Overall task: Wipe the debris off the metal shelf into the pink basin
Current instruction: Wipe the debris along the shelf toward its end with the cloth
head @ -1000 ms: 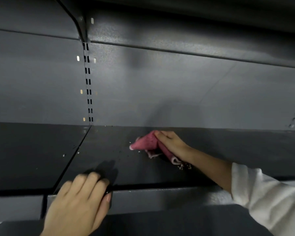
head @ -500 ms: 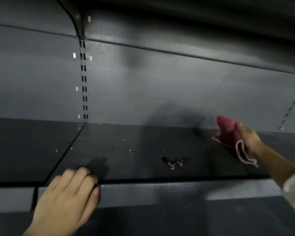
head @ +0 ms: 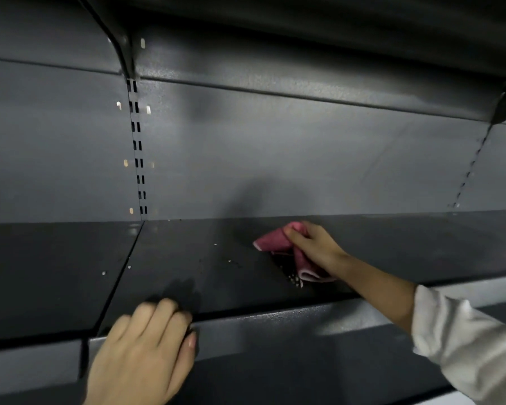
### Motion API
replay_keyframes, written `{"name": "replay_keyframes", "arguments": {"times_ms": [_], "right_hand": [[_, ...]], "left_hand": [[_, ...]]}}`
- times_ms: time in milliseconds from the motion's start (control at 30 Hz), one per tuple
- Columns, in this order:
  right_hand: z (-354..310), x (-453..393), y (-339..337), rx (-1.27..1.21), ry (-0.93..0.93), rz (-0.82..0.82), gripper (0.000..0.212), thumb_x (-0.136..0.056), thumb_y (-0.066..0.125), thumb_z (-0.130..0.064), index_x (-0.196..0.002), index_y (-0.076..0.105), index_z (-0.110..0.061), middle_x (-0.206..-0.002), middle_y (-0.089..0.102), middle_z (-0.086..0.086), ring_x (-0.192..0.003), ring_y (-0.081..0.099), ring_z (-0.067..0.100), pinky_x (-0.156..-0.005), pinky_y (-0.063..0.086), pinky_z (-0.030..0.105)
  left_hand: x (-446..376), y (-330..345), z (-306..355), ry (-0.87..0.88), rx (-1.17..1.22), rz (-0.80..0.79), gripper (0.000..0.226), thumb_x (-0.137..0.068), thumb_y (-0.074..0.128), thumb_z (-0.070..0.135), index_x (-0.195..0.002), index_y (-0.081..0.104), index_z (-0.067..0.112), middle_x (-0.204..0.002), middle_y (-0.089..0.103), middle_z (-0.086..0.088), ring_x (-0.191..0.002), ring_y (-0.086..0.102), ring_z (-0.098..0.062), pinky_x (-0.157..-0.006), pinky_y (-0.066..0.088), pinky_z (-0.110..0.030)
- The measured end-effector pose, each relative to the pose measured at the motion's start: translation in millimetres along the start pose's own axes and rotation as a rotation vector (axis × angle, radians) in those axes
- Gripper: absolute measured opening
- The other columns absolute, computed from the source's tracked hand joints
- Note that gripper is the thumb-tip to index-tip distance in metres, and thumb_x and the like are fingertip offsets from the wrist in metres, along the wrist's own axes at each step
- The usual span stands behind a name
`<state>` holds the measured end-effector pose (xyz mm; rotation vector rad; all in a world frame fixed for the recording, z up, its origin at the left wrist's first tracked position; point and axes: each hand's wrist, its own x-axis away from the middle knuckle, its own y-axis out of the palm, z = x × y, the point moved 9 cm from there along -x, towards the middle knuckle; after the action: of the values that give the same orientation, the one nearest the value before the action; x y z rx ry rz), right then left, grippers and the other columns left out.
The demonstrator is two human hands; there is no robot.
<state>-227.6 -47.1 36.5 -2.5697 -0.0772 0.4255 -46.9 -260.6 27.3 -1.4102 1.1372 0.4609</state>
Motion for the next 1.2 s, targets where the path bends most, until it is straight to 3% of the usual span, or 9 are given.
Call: {"name": "replay_keyframes", "arguments": {"times_ms": [167,400,500,600,767,900,967,1067,1200], "right_hand": [[-11.1,6.5,17.0,-0.406,0.12,0.122,0.02,-0.09,0.051,-0.025,-0.077,0.062,-0.014,-0.079,0.066,0.005,-0.071,0.063,0.014,-0.077,0.053,0.027],[5.8,39.6,-105.7,-0.152,0.241,0.564,0.032,-0.093,0.046,-0.025,-0.11,0.055,0.0,-0.103,0.063,0.021,-0.09,0.058,0.026,-0.09,0.048,0.045],[36.3,58.6,-105.4,0.274,0.415,0.4,0.033,-0.096,0.037,-0.018,-0.106,0.054,0.008,-0.069,0.073,0.01,-0.061,0.063,0.012,-0.063,0.053,0.025],[34.4,66.9,-68.5,0.386,0.465,0.161,0.036,-0.098,0.03,-0.013,-0.076,0.059,-0.012,-0.022,0.046,-0.001,-0.019,0.039,0.007,-0.028,0.033,0.012],[-6.2,68.2,3.8,0.398,0.385,-0.097,0.02,-0.099,0.027,-0.024,-0.096,0.042,-0.038,-0.034,0.054,-0.002,-0.028,0.045,0.007,-0.032,0.038,0.014],[-37.5,57.8,50.0,0.454,0.3,-0.094,0.03,-0.098,0.029,-0.02,-0.12,0.048,-0.015,-0.064,0.066,0.006,-0.051,0.062,0.008,-0.047,0.043,0.005],[-55.3,50.8,79.7,0.409,0.222,-0.1,0.03,-0.096,0.03,-0.016,-0.12,0.049,-0.013,-0.073,0.069,0.013,-0.063,0.067,0.02,-0.056,0.051,0.016],[-71.7,35.2,111.9,0.436,0.152,-0.068,0.029,-0.094,0.037,-0.012,-0.116,0.053,-0.004,-0.115,0.062,0.021,-0.105,0.058,0.033,-0.077,0.036,0.025],[-80.0,21.9,127.2,0.29,0.159,0.003,0.025,-0.093,0.041,-0.012,-0.076,0.057,-0.003,-0.101,0.065,0.026,-0.076,0.052,0.021,-0.053,0.025,0.02]], "left_hand": [[-1.6,-7.7,-2.4,0.059,0.093,0.011,0.051,-0.092,0.031,0.031,-0.074,0.074,0.008,-0.075,0.07,-0.009,-0.077,0.041,-0.021,-0.06,0.029,-0.031],[4.3,-16.6,-21.7,0.085,0.163,0.007,0.031,-0.078,0.046,0.027,-0.08,0.071,0.008,-0.073,0.065,-0.008,-0.074,0.04,-0.02,-0.06,0.03,-0.033],[7.7,-14.7,-27.5,0.083,0.16,-0.006,0.032,-0.079,0.044,0.027,-0.078,0.071,0.009,-0.071,0.064,-0.005,-0.073,0.039,-0.019,-0.06,0.03,-0.032],[9.1,-10.6,-27.4,0.088,0.116,-0.01,0.034,-0.078,0.042,0.029,-0.072,0.071,0.011,-0.069,0.064,-0.004,-0.073,0.037,-0.019,-0.059,0.028,-0.032],[8.7,-7.6,-25.0,0.089,0.071,-0.017,0.034,-0.077,0.042,0.031,-0.069,0.069,0.014,-0.068,0.064,-0.002,-0.073,0.036,-0.02,-0.059,0.027,-0.032],[8.6,-6.9,-24.2,0.081,0.06,-0.01,0.032,-0.076,0.043,0.032,-0.067,0.069,0.014,-0.067,0.064,-0.002,-0.073,0.036,-0.02,-0.059,0.027,-0.032],[8.5,-7.4,-24.3,0.082,0.058,-0.005,0.031,-0.076,0.044,0.032,-0.067,0.069,0.015,-0.067,0.064,-0.002,-0.073,0.036,-0.019,-0.059,0.027,-0.031],[8.1,-8.5,-24.8,0.069,0.069,-0.002,0.03,-0.075,0.045,0.031,-0.067,0.07,0.015,-0.067,0.064,-0.002,-0.073,0.037,-0.018,-0.06,0.029,-0.031],[8.4,-10.8,-25.4,0.068,0.105,0.001,0.03,-0.075,0.047,0.029,-0.069,0.072,0.014,-0.069,0.066,-0.003,-0.073,0.039,-0.019,-0.059,0.029,-0.03]]}}
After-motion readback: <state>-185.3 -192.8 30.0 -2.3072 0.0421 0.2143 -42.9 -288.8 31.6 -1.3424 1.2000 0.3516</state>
